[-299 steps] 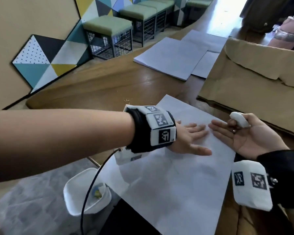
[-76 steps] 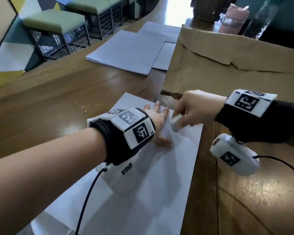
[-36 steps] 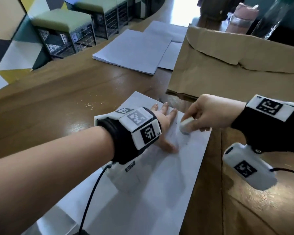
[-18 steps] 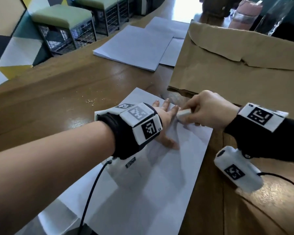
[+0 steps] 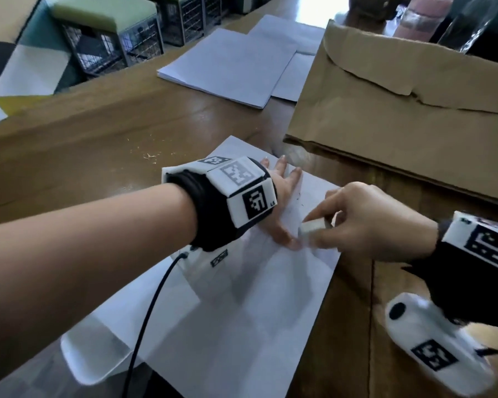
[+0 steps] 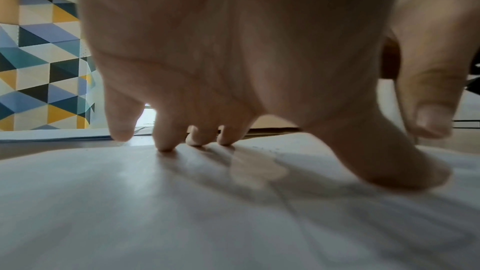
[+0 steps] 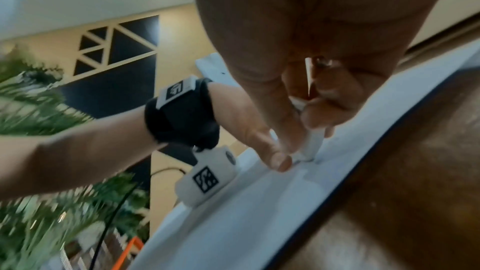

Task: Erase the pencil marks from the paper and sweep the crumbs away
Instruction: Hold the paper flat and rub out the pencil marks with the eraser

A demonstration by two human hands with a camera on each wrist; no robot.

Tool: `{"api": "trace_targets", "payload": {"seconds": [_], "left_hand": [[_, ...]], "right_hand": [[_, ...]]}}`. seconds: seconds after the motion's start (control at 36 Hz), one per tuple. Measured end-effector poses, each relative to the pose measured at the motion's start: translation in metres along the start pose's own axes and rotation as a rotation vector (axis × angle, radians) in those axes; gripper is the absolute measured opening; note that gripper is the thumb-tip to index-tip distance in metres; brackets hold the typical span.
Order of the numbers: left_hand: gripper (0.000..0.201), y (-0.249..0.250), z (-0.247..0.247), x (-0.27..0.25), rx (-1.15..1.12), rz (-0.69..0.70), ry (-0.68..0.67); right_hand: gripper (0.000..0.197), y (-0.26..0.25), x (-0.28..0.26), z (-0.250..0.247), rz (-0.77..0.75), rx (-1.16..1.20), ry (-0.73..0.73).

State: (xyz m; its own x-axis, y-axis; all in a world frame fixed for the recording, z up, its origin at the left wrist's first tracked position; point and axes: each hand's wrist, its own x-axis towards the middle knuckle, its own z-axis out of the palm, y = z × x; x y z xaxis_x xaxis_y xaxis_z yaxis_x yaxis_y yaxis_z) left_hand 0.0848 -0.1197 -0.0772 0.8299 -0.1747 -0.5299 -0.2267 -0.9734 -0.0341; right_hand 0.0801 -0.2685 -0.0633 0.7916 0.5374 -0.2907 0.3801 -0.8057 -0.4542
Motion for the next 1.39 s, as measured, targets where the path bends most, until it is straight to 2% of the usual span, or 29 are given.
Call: {"api": "trace_targets", "payload": {"seconds": [0.08, 0.19, 0.28, 0.36, 0.44, 0.56, 0.61, 0.67, 0.72, 0.81, 0.92, 0.97, 1.03, 1.08, 1.17, 1.31, 1.39], "left_hand": [[0.129, -0.001, 0.0, 0.002, -0.009, -0.004, -0.014], [0.129, -0.002, 0.001, 0.003, -0.045, 0.0, -0.016], [0.129, -0.002, 0.003, 0.003, -0.029, -0.005, -0.01], [0.13, -0.001, 0.003, 0.003, -0.013, -0.014, 0.004], [0.129, -0.001, 0.003, 0.002, -0.023, -0.01, -0.002], [0.129, -0.005, 0.003, 0.002, -0.034, 0.007, -0.002], [0.128, -0.005, 0.004, 0.001, -0.035, 0.01, 0.006], [0.127, -0.003, 0.005, 0.001, -0.028, 0.012, 0.021], [0.127, -0.001, 0.005, 0.001, -0.018, 0.006, 0.03], [0.127, -0.001, 0.004, 0.001, -0.036, 0.01, 0.004], [0.127, -0.005, 0.003, 0.001, -0.058, 0.029, -0.007], [0.127, -0.005, 0.004, 0.001, -0.062, 0.035, -0.002], [0.127, -0.005, 0.004, 0.001, -0.056, 0.035, -0.002], [0.129, -0.005, 0.005, 0.002, -0.064, 0.03, -0.008], [0.132, -0.005, 0.005, 0.003, -0.086, 0.029, -0.011], [0.133, -0.006, 0.007, 0.001, -0.119, 0.033, 0.015], [0.131, -0.004, 0.007, 0.0, -0.109, 0.03, 0.031]], "right_hand": [[0.007, 0.002, 0.004, -0.008, 0.054, 0.069, -0.066], [0.011, 0.013, 0.026, -0.022, 0.149, 0.151, 0.093], [0.007, 0.008, 0.021, -0.012, 0.11, 0.107, 0.136], [0.01, -0.005, 0.008, 0.002, 0.04, 0.04, 0.063], [0.01, -0.006, 0.011, -0.006, 0.081, 0.052, 0.005], [0.01, 0.003, 0.028, -0.022, 0.17, 0.111, 0.14], [0.009, 0.002, 0.026, -0.017, 0.145, 0.094, 0.154], [0.01, -0.004, 0.017, -0.006, 0.09, 0.073, 0.102], [0.011, -0.009, 0.009, 0.001, 0.061, 0.066, -0.008], [0.015, -0.006, 0.017, -0.01, 0.117, 0.116, -0.086], [0.021, 0.006, 0.041, -0.025, 0.179, 0.259, 0.095], [0.019, 0.009, 0.042, -0.02, 0.177, 0.298, 0.133], [0.019, 0.007, 0.032, -0.009, 0.14, 0.291, 0.079], [0.023, 0.002, 0.019, -0.002, 0.113, 0.264, -0.034], [0.026, -0.001, 0.018, -0.005, 0.153, 0.271, -0.116], [0.024, -0.001, 0.05, -0.016, 0.24, 0.319, 0.128], [0.028, -0.004, 0.045, -0.008, 0.198, 0.28, 0.132]]}}
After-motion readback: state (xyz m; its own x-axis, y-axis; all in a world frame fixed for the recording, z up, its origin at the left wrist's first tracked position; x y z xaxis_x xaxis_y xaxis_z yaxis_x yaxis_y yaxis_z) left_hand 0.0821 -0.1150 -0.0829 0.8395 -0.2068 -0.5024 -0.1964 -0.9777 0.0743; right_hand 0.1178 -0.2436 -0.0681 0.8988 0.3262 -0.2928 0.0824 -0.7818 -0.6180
